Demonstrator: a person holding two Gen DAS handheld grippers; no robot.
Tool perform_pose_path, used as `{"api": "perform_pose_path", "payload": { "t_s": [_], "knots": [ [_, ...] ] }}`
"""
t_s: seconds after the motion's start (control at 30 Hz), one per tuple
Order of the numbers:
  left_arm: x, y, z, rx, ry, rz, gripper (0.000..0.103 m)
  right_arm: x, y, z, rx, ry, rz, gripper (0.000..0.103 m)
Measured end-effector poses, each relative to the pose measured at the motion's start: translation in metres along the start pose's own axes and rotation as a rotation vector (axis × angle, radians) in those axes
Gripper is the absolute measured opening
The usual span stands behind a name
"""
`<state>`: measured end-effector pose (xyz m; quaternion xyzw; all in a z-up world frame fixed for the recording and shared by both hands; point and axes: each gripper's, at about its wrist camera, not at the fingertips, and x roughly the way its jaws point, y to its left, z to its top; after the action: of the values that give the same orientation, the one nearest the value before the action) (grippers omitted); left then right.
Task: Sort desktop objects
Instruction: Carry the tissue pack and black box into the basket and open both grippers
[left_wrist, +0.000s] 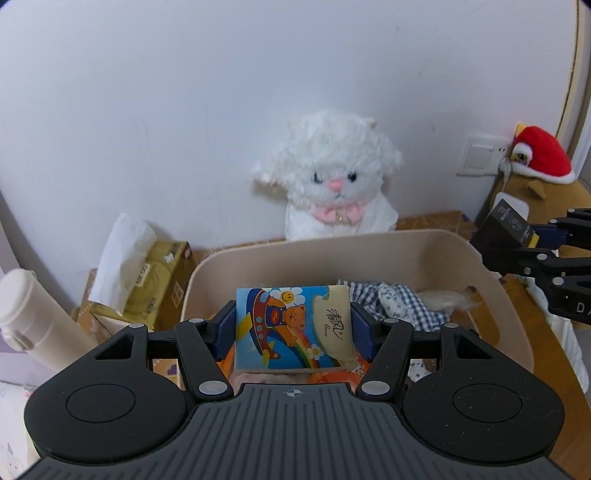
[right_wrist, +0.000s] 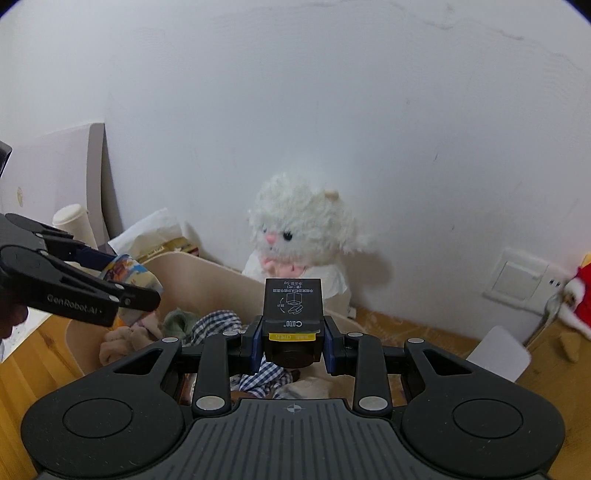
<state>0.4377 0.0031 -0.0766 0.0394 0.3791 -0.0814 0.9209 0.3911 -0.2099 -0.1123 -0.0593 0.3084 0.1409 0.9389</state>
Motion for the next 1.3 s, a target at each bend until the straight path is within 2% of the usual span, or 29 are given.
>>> {"api": "perform_pose_path", "payload": {
  "t_s": [0.17, 0.43, 0.77, 0.8, 0.93, 1.07, 1.3],
  "knots": [
    [0.018, 0.003, -0.003, -0.012, 0.046, -0.008, 0.063, 0.022, 0.002, -0.001, 0.031, 0.039, 0.005, 0.029],
    [0.035, 0.0, -0.011, 0.023, 0.099, 0.006, 0.063, 0.054, 0.006, -0.011, 0.054, 0.142, 0.022, 0.029],
    [0.044, -0.002, -0.013, -0.003, 0.154, -0.015, 0.064, 0.067, 0.01, -0.017, 0.111, 0.194, 0.054, 0.03],
    [0.044, -0.002, -0.013, -0.009, 0.156, -0.014, 0.065, 0.067, 0.01, -0.017, 0.117, 0.199, 0.054, 0.039],
    [0.044, -0.003, -0.013, -0.018, 0.159, -0.01, 0.072, 0.065, 0.01, -0.016, 0.118, 0.199, 0.051, 0.046],
    [0.04, -0.004, -0.012, -0.017, 0.145, 0.014, 0.079, 0.058, 0.011, -0.014, 0.121, 0.187, 0.04, 0.066],
    [0.029, -0.005, -0.007, -0.039, 0.12, 0.026, 0.081, 0.043, 0.009, -0.008, 0.142, 0.162, 0.035, 0.073]
  ]
}}
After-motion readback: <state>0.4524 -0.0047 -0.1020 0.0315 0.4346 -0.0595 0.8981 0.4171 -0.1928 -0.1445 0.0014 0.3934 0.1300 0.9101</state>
